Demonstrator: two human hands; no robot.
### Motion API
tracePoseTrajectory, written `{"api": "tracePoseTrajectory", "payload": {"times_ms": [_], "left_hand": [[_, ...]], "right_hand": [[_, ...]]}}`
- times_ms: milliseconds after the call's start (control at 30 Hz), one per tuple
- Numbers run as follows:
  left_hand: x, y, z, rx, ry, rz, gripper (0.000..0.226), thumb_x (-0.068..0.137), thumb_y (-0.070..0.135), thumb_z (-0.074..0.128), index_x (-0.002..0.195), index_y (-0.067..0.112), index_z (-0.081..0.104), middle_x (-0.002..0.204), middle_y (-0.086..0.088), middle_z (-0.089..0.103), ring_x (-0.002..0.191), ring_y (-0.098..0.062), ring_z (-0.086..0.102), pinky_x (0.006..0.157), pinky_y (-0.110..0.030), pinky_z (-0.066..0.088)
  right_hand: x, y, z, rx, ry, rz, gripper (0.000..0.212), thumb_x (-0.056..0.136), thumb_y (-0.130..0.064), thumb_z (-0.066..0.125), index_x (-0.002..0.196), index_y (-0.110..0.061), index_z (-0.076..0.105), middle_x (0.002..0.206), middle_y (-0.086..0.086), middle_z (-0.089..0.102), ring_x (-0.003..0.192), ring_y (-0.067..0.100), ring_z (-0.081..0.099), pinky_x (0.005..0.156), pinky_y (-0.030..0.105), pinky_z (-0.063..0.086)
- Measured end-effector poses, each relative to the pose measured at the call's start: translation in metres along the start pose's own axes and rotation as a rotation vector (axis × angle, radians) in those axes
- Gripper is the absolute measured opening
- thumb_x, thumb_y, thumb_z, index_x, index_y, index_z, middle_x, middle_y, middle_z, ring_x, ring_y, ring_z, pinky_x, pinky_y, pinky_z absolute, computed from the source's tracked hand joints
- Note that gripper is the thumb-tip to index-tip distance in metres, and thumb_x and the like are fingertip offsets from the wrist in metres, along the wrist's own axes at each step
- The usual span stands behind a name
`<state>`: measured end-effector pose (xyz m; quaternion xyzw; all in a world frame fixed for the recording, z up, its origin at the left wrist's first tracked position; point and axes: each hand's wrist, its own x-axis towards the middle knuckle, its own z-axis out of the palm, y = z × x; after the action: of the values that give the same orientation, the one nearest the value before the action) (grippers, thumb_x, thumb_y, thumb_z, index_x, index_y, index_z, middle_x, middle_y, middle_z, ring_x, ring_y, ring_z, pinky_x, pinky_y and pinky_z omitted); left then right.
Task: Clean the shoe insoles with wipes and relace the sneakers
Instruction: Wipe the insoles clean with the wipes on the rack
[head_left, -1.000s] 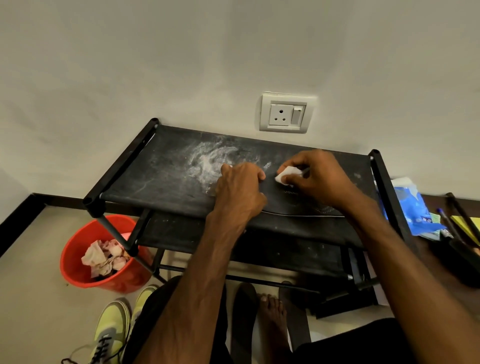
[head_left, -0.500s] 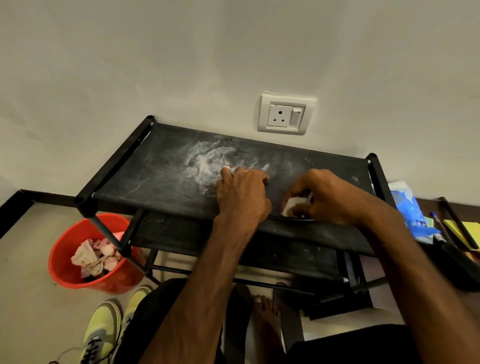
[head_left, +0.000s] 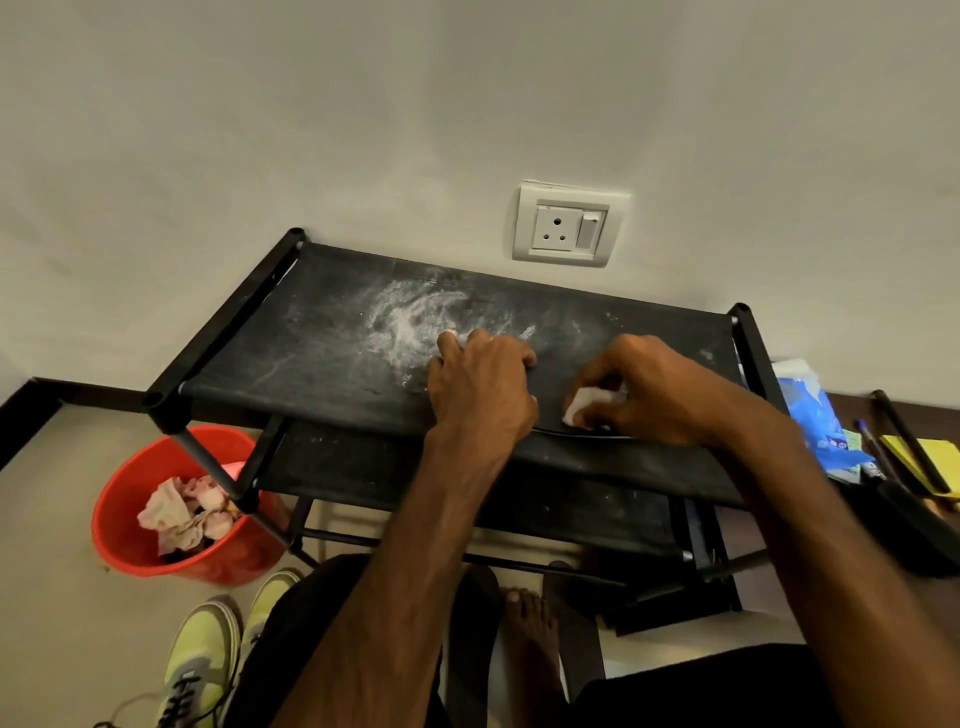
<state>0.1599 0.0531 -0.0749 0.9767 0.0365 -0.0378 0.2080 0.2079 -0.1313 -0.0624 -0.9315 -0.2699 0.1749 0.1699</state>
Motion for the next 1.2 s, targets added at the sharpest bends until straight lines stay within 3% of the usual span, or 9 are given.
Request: {"api": "tracePoseTrajectory", "payload": {"times_ms": [100, 200, 333, 400, 633, 800, 967, 1067, 1200], "left_hand": [[0.001, 0.000, -0.001, 0.000, 0.001, 0.003, 0.046, 0.091, 0.034, 0.071, 0.135, 0.038, 0.059, 0.142, -0.003, 0.051, 0.133, -0.032, 0.035, 0.104, -0.043, 0.037], [0.001, 0.000, -0.002, 0.008, -0.014, 0.007, 0.048, 0.091, 0.037, 0.071, 0.137, 0.040, 0.057, 0.144, -0.003, 0.050, 0.133, -0.032, 0.034, 0.104, -0.043, 0.037], [0.001, -0.001, -0.004, 0.001, -0.032, -0.007, 0.048, 0.091, 0.040, 0.071, 0.137, 0.042, 0.057, 0.145, -0.002, 0.048, 0.135, -0.032, 0.033, 0.106, -0.046, 0.036], [0.001, -0.001, -0.004, -0.013, -0.027, -0.008, 0.048, 0.090, 0.040, 0.072, 0.136, 0.043, 0.058, 0.144, -0.001, 0.049, 0.134, -0.032, 0.033, 0.106, -0.046, 0.036], [0.000, -0.002, -0.003, -0.034, -0.006, -0.006, 0.047, 0.089, 0.038, 0.073, 0.134, 0.042, 0.060, 0.144, 0.001, 0.050, 0.134, -0.031, 0.034, 0.105, -0.045, 0.036], [-0.002, 0.002, -0.003, 0.005, 0.000, 0.004, 0.046, 0.092, 0.035, 0.071, 0.136, 0.040, 0.059, 0.143, -0.001, 0.051, 0.134, -0.031, 0.034, 0.104, -0.046, 0.038], [0.000, 0.001, -0.002, 0.007, -0.014, -0.010, 0.047, 0.092, 0.037, 0.070, 0.137, 0.041, 0.058, 0.144, -0.001, 0.049, 0.135, -0.032, 0.033, 0.105, -0.047, 0.037], [0.000, 0.000, -0.002, -0.008, -0.008, -0.018, 0.047, 0.091, 0.036, 0.071, 0.136, 0.041, 0.059, 0.143, 0.000, 0.050, 0.134, -0.032, 0.034, 0.104, -0.047, 0.038], [0.000, 0.000, -0.001, -0.012, 0.002, -0.016, 0.046, 0.091, 0.036, 0.072, 0.135, 0.041, 0.059, 0.143, 0.000, 0.051, 0.133, -0.031, 0.035, 0.104, -0.044, 0.037]], "right_hand": [[-0.004, 0.001, -0.001, -0.022, 0.016, -0.012, 0.015, 0.087, -0.025, 0.078, 0.101, -0.030, 0.078, 0.103, -0.011, 0.075, 0.094, 0.006, 0.069, 0.085, 0.037, 0.059], [0.016, 0.007, 0.007, 0.017, 0.198, 0.064, 0.014, 0.084, -0.026, 0.079, 0.095, -0.035, 0.078, 0.097, -0.011, 0.076, 0.089, 0.008, 0.069, 0.083, 0.043, 0.060], [0.040, 0.007, 0.013, -0.008, 0.380, 0.166, 0.022, 0.087, -0.026, 0.078, 0.108, -0.029, 0.075, 0.106, 0.000, 0.075, 0.095, 0.019, 0.068, 0.086, 0.047, 0.058], [0.039, 0.007, 0.014, 0.002, 0.357, 0.172, 0.023, 0.088, -0.027, 0.077, 0.111, -0.027, 0.075, 0.108, 0.001, 0.075, 0.095, 0.019, 0.067, 0.086, 0.047, 0.058], [-0.017, 0.003, -0.007, -0.004, -0.024, 0.031, 0.017, 0.086, -0.027, 0.079, 0.103, -0.030, 0.078, 0.103, -0.014, 0.075, 0.092, 0.001, 0.068, 0.086, 0.030, 0.058], [0.007, 0.016, 0.004, -0.009, 0.218, 0.120, 0.019, 0.083, -0.030, 0.081, 0.101, -0.036, 0.078, 0.101, -0.012, 0.075, 0.089, 0.010, 0.069, 0.083, 0.043, 0.059], [0.036, 0.020, 0.013, -0.032, 0.391, 0.206, 0.023, 0.088, -0.029, 0.077, 0.111, -0.028, 0.077, 0.106, 0.002, 0.076, 0.092, 0.020, 0.069, 0.084, 0.045, 0.059], [0.023, 0.020, 0.010, 0.027, 0.325, 0.152, 0.014, 0.087, -0.028, 0.078, 0.100, -0.031, 0.079, 0.100, -0.007, 0.076, 0.086, 0.013, 0.069, 0.082, 0.043, 0.060], [-0.012, 0.012, -0.001, 0.066, 0.077, 0.047, 0.016, 0.084, -0.024, 0.081, 0.098, -0.030, 0.080, 0.099, -0.012, 0.077, 0.088, 0.004, 0.070, 0.083, 0.033, 0.060]]}}
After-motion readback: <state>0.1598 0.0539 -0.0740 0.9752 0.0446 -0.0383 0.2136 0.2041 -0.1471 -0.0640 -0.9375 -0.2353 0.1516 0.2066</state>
